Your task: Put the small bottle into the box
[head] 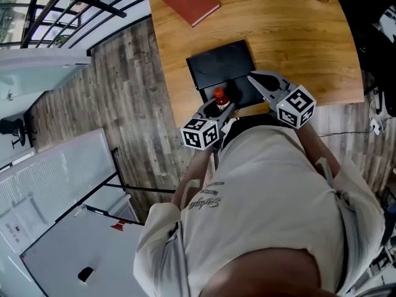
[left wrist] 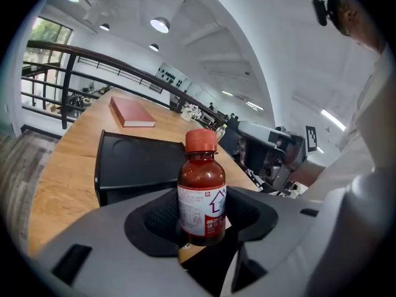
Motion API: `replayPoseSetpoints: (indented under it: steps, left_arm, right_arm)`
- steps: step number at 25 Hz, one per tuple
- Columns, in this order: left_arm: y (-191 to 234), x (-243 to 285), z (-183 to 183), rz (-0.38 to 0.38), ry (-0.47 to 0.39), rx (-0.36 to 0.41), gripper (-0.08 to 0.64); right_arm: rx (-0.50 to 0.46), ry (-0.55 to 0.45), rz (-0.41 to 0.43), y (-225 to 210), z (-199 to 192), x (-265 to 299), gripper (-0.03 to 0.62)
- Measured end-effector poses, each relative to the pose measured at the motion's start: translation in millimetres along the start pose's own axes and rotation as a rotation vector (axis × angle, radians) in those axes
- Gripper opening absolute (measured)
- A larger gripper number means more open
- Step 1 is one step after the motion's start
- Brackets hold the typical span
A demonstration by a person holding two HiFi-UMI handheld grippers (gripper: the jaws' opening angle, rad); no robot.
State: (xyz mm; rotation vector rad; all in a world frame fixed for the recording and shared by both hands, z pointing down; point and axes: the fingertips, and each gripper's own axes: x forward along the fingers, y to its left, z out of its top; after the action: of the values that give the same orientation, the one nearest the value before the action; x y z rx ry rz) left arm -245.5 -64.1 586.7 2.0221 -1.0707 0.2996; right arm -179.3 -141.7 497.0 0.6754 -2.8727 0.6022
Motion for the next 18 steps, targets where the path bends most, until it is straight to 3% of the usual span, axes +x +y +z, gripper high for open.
replayPoseSetpoints:
  steps: [4,9,13,18]
  left_arm:
    - [6.7,11.3,-1.4,0.028,0.004,-0.056,0.229]
    - [16.3,27.4,-13.8,0.135,0.072,-0.084,0.229]
    - [20.3,44.1,-27.6,0.185,0.118,-0.151,0.229]
    - [30.2,57.6,-34.0,0.269,0.181,-0.177,0.229]
  right_arm:
    - [-0.001,-0.009,0.038,-7.4,4.7,5.6,-0.006]
    - [-0.046,-0.021,0.08,-16.4,12.0,-3.4,-0.005]
    - [-0.035,-0.028,0.081,-34.7,8.8,-23.1,-0.005]
    - [0.009,-0.042,0.04,-63.7,-8.0,-50.9,-0.006]
